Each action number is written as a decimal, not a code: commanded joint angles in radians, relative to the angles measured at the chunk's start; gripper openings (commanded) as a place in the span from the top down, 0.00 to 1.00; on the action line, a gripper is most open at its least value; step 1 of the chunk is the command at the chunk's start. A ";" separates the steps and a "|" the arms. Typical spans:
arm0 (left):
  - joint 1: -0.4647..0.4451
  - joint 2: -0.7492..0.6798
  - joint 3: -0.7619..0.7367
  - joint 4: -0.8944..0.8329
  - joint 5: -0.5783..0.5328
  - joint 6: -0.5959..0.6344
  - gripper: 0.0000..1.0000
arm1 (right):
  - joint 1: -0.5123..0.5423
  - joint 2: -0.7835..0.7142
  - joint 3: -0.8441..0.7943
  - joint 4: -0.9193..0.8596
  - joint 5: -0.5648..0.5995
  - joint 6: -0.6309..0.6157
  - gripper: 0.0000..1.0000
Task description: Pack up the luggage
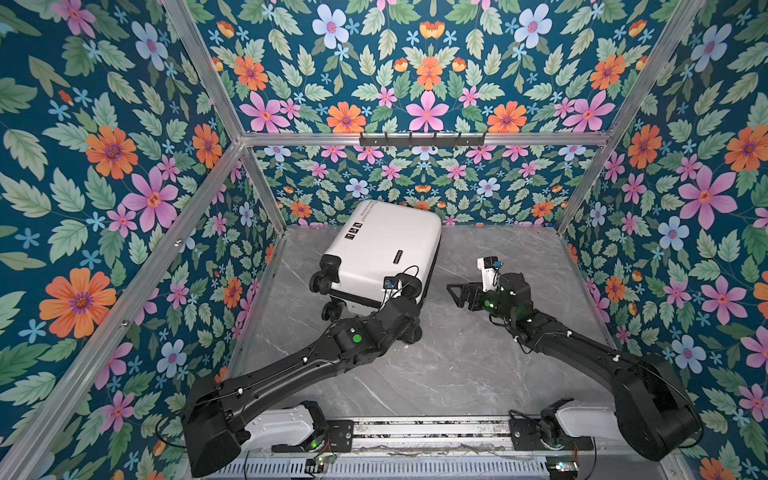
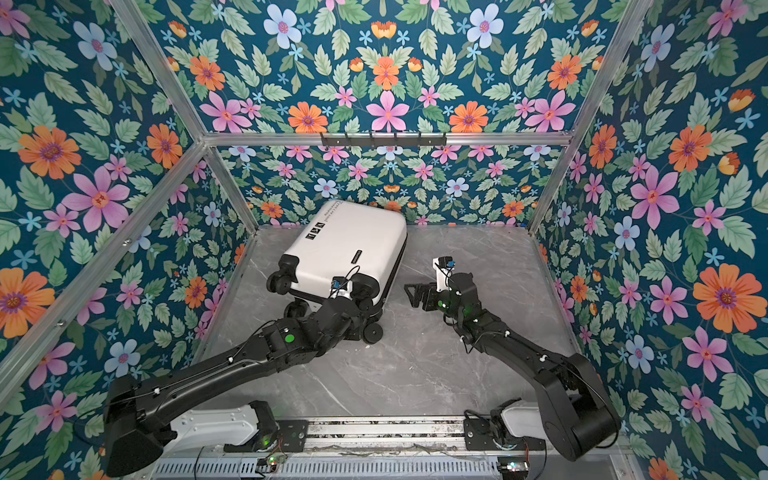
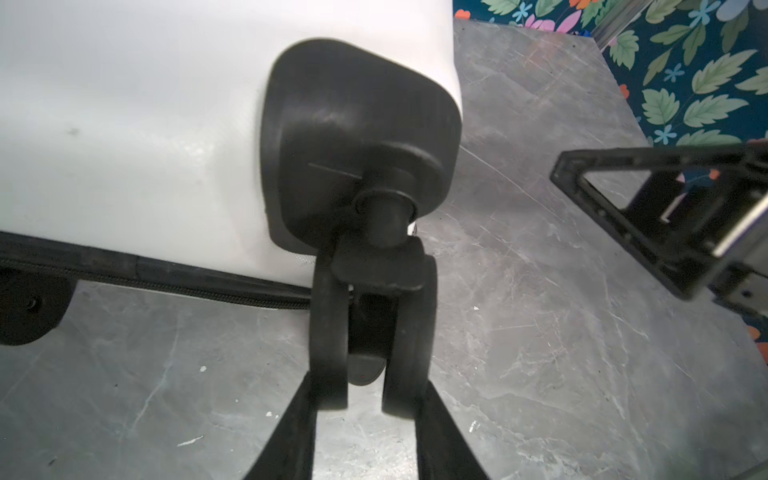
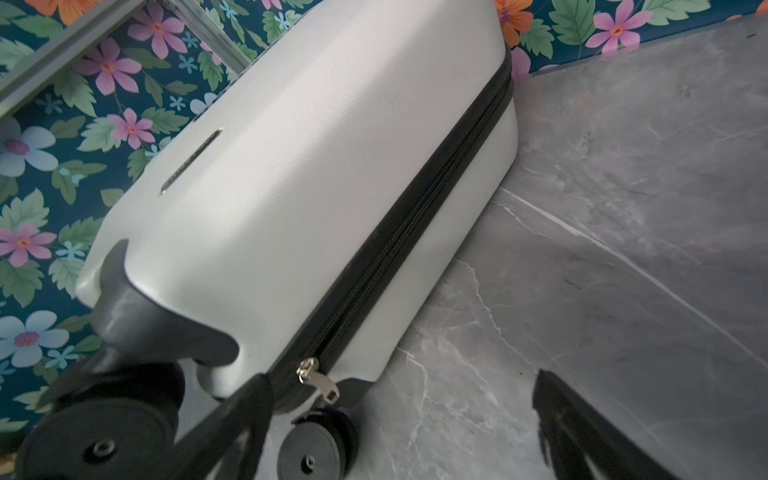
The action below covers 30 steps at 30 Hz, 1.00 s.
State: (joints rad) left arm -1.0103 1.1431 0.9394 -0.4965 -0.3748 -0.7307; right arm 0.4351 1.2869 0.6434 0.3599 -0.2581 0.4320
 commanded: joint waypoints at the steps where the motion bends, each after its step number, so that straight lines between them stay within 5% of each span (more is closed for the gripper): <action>1: 0.029 -0.051 -0.038 -0.056 -0.128 -0.035 1.00 | 0.002 -0.010 -0.007 -0.063 -0.019 -0.039 0.01; 4: 0.070 -0.103 -0.075 -0.065 -0.115 -0.029 1.00 | 0.007 0.000 -0.040 0.033 -0.112 -0.052 0.01; 7: 0.109 -0.143 -0.099 -0.072 -0.096 -0.014 1.00 | 0.080 -0.025 -0.137 0.251 -0.045 -0.111 0.01; 9: 0.137 -0.161 -0.108 -0.083 -0.088 -0.003 1.00 | 0.166 -0.039 -0.123 0.208 0.052 -0.241 0.01; 12: 0.192 -0.184 -0.131 -0.074 -0.053 0.020 1.00 | 0.188 0.020 -0.013 0.083 -0.005 -0.253 0.06; 18: 0.236 -0.207 -0.150 -0.054 -0.020 0.034 1.00 | 0.197 0.149 0.075 0.123 -0.113 -0.236 0.43; 23: 0.242 -0.214 -0.151 -0.045 0.026 0.048 1.00 | 0.256 0.251 0.134 0.124 -0.110 -0.254 0.32; 24: 0.242 -0.219 -0.151 -0.041 0.044 0.054 0.96 | 0.262 0.264 0.134 0.135 -0.101 -0.251 0.29; 27: 0.242 -0.267 -0.151 -0.039 0.091 0.047 0.40 | 0.265 0.285 0.119 0.177 -0.090 -0.220 0.25; 30: 0.242 -0.346 -0.141 -0.051 0.122 0.042 0.09 | 0.267 0.279 0.094 0.192 -0.079 -0.212 0.24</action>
State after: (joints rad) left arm -0.7677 0.8406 0.7887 -0.5537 -0.2989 -0.6891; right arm 0.6983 1.5696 0.7475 0.4992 -0.3447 0.2070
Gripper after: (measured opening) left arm 0.728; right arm 0.760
